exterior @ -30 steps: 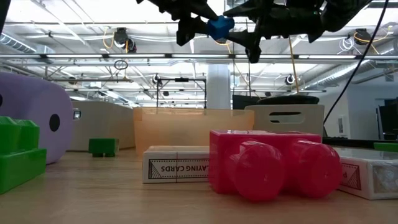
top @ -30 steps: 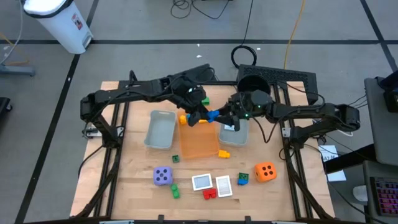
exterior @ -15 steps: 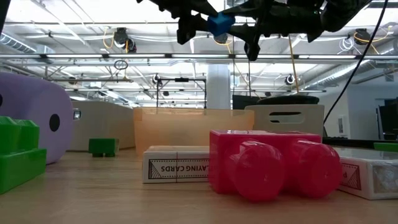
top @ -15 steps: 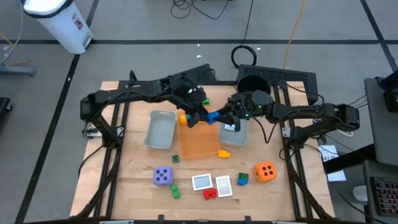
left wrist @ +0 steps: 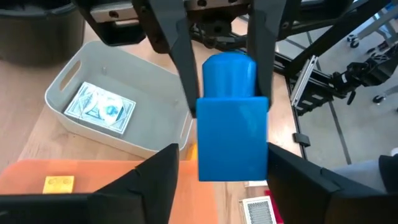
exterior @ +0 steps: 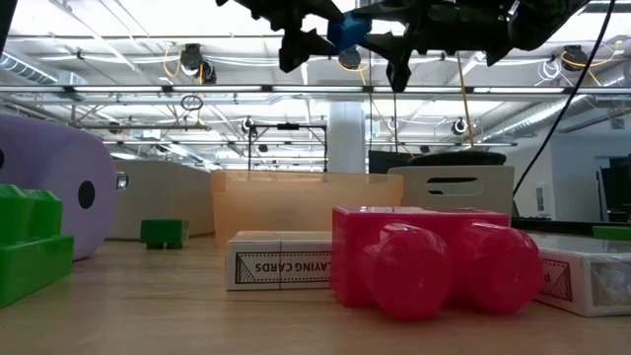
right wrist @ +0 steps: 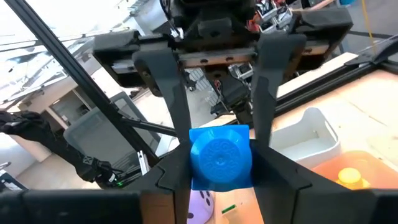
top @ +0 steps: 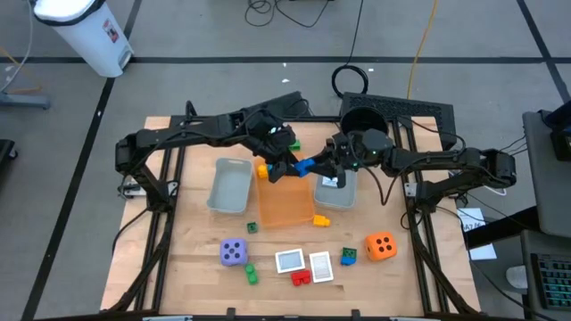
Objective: Pick & Place Toys
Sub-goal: Put the blue game piece block into the orange bin
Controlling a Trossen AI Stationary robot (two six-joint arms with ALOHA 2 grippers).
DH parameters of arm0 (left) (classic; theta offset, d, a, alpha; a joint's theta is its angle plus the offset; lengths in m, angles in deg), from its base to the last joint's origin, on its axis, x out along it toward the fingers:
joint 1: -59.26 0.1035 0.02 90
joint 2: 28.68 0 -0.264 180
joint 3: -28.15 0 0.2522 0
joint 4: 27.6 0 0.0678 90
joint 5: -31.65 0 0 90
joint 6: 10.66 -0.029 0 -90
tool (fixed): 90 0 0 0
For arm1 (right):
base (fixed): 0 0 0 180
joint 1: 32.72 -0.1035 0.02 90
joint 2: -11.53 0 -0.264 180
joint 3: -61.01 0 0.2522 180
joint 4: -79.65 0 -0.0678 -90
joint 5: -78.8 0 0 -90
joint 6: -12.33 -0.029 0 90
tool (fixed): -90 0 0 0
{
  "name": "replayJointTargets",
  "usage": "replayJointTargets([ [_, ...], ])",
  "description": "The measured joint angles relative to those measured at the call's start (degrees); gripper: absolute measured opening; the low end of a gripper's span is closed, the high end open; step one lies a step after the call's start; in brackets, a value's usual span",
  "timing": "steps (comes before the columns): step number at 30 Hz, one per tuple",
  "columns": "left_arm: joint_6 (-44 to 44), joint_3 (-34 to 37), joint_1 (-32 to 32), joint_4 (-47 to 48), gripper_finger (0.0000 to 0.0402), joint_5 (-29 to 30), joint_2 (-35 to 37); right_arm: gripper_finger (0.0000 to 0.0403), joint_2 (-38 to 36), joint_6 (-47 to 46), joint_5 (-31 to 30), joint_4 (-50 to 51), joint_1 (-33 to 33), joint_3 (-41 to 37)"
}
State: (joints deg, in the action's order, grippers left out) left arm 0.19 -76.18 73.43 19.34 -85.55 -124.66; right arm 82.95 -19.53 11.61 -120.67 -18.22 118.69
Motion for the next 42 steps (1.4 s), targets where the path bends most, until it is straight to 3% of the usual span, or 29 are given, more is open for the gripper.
replayJointTargets([
  [10,-0.42,-0.98,6.5,3.72,0.0254,-0.2,6.91,0.0125,0.0,-0.92,0.1,1.47,-0.02,0.01],
  [13,-0.63,-0.98,8.76,3.63,0.0254,-0.24,10.51,0.0125,0.02,-1.23,0.0,6.61,0.0,1.4],
  [20,-0.57,-1.03,11.38,-8.52,0.0255,-0.27,18.22,0.0125,2.16,4.91,-0.46,21.09,0.0,8.93],
  [27,-0.5,-1.05,11.79,-16.74,0.0255,-0.27,21.67,0.0125,12.26,11.28,-0.22,32.26,0.0,19.79],
  [42,-2.22,-1.03,11.92,-13.37,0.0255,-1.27,22.06,0.0125,34.99,25.91,1.28,56.56,-0.06,46.88],
])
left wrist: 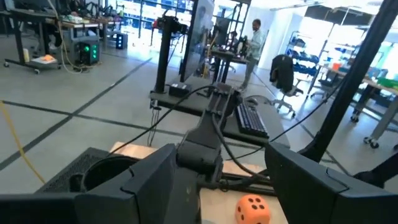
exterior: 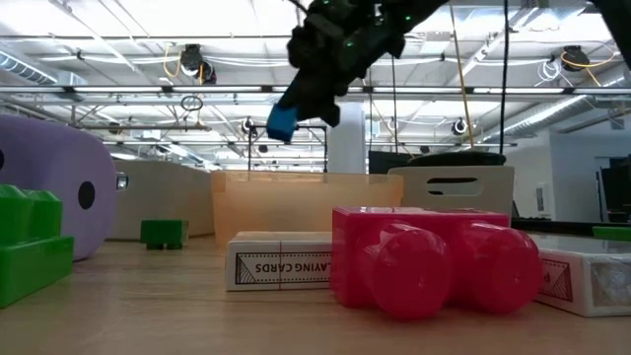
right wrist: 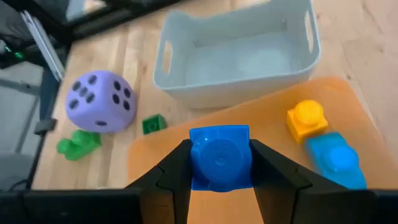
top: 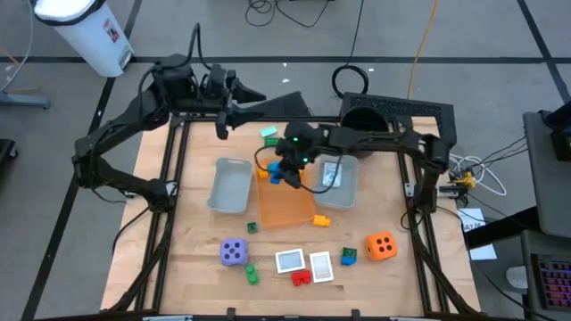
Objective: Pick & Place Toys
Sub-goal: Put the blue game piece block into the orange bin
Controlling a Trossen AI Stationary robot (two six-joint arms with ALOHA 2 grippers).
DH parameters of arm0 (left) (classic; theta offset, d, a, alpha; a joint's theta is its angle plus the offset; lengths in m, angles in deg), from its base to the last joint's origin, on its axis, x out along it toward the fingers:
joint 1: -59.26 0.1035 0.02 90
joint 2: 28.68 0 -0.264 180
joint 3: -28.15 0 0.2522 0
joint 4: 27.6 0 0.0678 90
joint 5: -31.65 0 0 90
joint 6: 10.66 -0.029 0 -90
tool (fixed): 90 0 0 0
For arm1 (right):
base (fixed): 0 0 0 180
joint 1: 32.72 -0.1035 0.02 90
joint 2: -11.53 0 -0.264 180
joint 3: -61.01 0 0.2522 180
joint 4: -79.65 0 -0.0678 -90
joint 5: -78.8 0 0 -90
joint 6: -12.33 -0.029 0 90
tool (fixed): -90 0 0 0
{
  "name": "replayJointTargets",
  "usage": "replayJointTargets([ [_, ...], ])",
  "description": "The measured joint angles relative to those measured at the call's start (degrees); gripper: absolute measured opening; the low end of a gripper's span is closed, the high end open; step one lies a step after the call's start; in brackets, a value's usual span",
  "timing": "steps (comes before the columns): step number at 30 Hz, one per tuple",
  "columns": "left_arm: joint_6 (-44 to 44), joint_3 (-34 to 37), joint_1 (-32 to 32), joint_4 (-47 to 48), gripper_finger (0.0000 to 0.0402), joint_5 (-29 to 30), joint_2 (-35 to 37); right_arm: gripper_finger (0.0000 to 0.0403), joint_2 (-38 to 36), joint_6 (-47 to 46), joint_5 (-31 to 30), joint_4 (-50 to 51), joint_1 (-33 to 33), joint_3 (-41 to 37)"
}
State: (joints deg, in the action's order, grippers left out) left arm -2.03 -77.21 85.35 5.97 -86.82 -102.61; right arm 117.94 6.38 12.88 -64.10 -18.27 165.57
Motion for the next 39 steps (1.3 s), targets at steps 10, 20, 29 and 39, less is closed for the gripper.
replayJointTargets([
  [10,-0.35,0.02,0.9,0.01,0.0255,0.07,0.02,0.0125,7.43,3.11,-3.14,0.47,-2.2,5.27],
  [20,0.97,0.04,0.9,0.21,0.0255,0.09,0.0,0.0125,10.88,5.64,-6.25,-1.66,-2.13,5.42],
  [29,1.11,0.06,0.9,2.16,0.0255,0.46,0.0,0.0125,13.02,6.86,-7.88,-0.1,-2.1,5.39],
  [39,0.56,0.09,0.9,4.14,0.0255,1.51,0.0,0.0125,12.87,13.99,-10.76,16.99,-1.69,5.21],
])
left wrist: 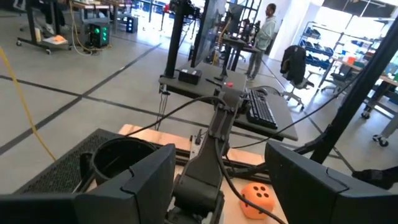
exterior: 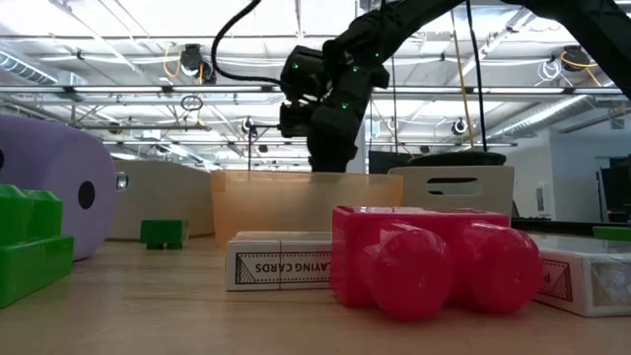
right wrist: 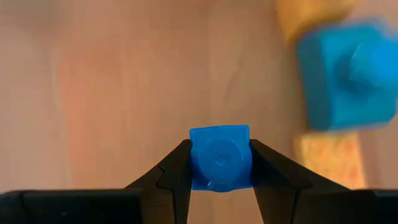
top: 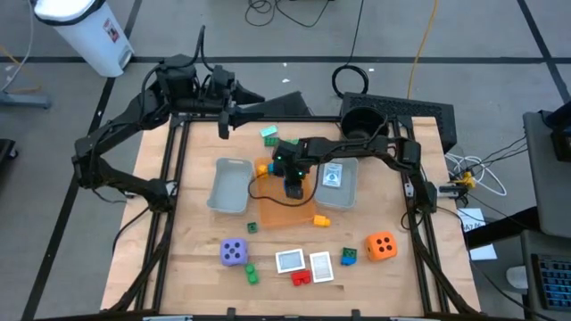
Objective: Pick & Place Toys
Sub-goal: Put the blue game piece block into the orange bin
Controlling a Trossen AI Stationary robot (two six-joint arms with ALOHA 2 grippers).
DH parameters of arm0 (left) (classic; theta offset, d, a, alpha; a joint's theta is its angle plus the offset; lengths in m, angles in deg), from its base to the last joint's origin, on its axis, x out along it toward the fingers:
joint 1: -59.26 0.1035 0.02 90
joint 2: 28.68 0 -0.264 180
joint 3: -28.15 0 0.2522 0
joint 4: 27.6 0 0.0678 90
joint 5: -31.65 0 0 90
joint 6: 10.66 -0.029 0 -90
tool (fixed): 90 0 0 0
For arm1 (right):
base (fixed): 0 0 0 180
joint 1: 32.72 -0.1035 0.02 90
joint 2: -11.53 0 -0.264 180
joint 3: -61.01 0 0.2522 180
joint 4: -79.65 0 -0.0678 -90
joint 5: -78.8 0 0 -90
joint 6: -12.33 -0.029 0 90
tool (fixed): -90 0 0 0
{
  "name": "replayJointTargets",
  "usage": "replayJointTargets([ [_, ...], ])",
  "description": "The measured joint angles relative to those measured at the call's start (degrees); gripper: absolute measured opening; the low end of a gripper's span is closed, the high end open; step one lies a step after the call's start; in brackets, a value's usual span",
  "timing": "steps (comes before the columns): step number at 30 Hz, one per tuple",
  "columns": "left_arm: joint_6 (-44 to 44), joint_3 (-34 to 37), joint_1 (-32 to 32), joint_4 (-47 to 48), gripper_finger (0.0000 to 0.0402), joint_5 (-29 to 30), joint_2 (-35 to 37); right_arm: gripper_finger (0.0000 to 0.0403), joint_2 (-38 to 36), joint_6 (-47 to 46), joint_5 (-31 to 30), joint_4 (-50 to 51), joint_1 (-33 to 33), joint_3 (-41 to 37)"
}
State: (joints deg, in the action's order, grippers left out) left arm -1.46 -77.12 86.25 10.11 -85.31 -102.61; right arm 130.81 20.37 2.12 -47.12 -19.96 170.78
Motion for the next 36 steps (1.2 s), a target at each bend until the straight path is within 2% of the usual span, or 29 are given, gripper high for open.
replayJointTargets([
  [4,-0.02,0.0,0.0,0.48,0.0255,0.0,0.0,0.0125,-0.3,1.53,-0.11,1.52,0.04,0.04],
  [8,-0.02,0.0,0.0,0.96,0.0255,0.0,0.0,0.0125,-0.69,3.2,-3.27,2.35,0.17,0.02],
  [18,-0.02,0.0,0.0,2.35,0.0255,-0.02,0.0,0.0125,-0.8,3.64,-3.06,4.24,2.49,0.02],
  [22,0.0,0.0,0.0,3.72,0.0255,-0.02,0.0,0.0122,-3.95,4.51,-3.06,2.84,2.78,-1.23],
  [30,-0.43,0.0,-0.11,3.8,0.0255,-0.02,0.0,0.0122,-12.94,4.49,-3.51,-8.79,2.78,-13.09],
  [36,-0.46,0.0,-0.11,3.31,0.0255,0.0,0.0,0.0122,-13.91,2.71,-5.9,-14.09,2.78,-20.07],
])
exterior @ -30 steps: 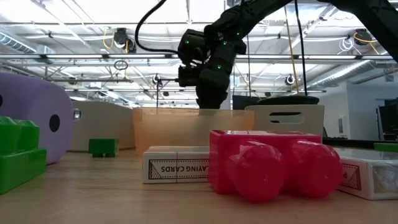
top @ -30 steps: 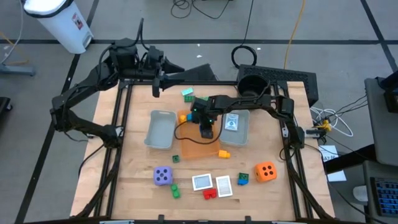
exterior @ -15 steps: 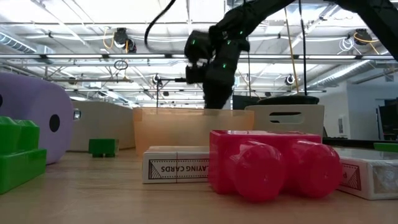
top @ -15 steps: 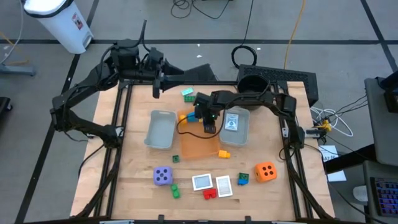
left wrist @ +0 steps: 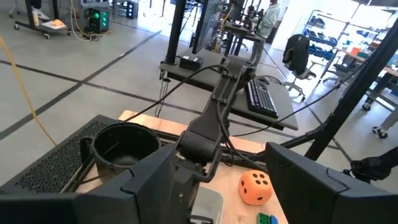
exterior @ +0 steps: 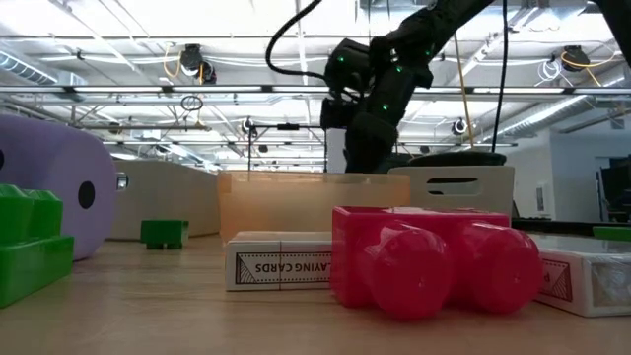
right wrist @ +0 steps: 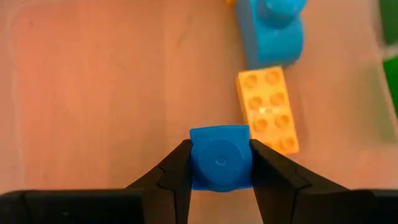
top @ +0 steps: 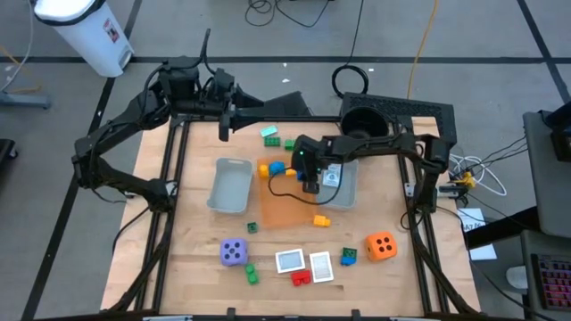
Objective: Pick & Place Toys
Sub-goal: Put the blue game piece block into the orange bin
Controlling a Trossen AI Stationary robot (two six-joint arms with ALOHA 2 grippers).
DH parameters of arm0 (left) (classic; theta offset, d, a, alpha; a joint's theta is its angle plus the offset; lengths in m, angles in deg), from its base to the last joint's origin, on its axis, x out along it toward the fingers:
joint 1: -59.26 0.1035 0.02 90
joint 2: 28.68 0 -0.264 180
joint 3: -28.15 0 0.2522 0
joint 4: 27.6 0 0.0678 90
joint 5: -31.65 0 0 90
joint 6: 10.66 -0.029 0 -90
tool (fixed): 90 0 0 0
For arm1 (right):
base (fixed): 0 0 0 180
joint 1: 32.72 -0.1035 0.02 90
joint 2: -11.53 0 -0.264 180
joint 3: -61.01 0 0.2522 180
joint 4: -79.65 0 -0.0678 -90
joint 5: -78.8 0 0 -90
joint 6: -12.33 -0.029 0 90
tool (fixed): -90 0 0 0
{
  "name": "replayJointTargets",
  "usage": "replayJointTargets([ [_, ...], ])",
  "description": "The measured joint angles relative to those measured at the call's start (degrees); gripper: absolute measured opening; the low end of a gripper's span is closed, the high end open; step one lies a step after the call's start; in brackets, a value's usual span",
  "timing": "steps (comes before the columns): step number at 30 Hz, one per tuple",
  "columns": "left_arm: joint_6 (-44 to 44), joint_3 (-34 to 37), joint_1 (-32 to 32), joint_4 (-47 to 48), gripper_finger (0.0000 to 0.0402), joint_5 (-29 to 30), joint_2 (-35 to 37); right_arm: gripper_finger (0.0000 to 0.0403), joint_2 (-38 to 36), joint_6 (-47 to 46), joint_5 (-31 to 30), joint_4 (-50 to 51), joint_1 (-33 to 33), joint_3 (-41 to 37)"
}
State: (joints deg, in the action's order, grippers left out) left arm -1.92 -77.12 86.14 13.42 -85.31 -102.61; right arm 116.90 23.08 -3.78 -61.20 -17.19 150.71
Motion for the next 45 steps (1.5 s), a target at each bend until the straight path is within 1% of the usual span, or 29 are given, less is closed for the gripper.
replayJointTargets([
  [2,-0.01,0.0,0.0,-0.01,0.0255,0.01,0.0,0.0123,-0.09,-0.39,0.04,-2.36,0.0,-0.49],
  [7,0.0,0.0,0.02,-0.03,0.0255,0.02,0.0,0.0123,-0.05,-0.1,0.04,-3.89,0.05,-0.59],
  [20,0.12,0.0,0.04,-0.12,0.0255,0.07,-0.77,0.0125,-0.1,1.23,-0.91,-2.91,1.32,-0.71],
  [27,0.37,0.0,-0.33,-0.53,0.0255,-0.07,-2.38,0.0125,-0.29,0.23,-1.6,-5.33,1.7,-3.89],
  [34,0.2,0.0,-0.9,-1.05,0.0255,-0.04,-2.91,0.0125,-0.35,0.2,-1.54,-5.8,1.62,-4.06],
  [37,0.38,0.0,-0.92,-0.97,0.0255,-0.04,-3.08,0.0125,-1.81,0.05,-1.45,-5.34,1.62,-4.3],
  [41,0.0,0.0,-0.96,-1.0,0.0255,-0.11,-3.04,0.0125,-3.6,0.92,-3.06,-5.81,1.77,-4.33],
  [45,0.0,0.0,-0.92,-1.14,0.0255,-0.04,-3.04,0.0125,-3.68,0.91,-2.88,-4.75,2.12,-4.28],
])
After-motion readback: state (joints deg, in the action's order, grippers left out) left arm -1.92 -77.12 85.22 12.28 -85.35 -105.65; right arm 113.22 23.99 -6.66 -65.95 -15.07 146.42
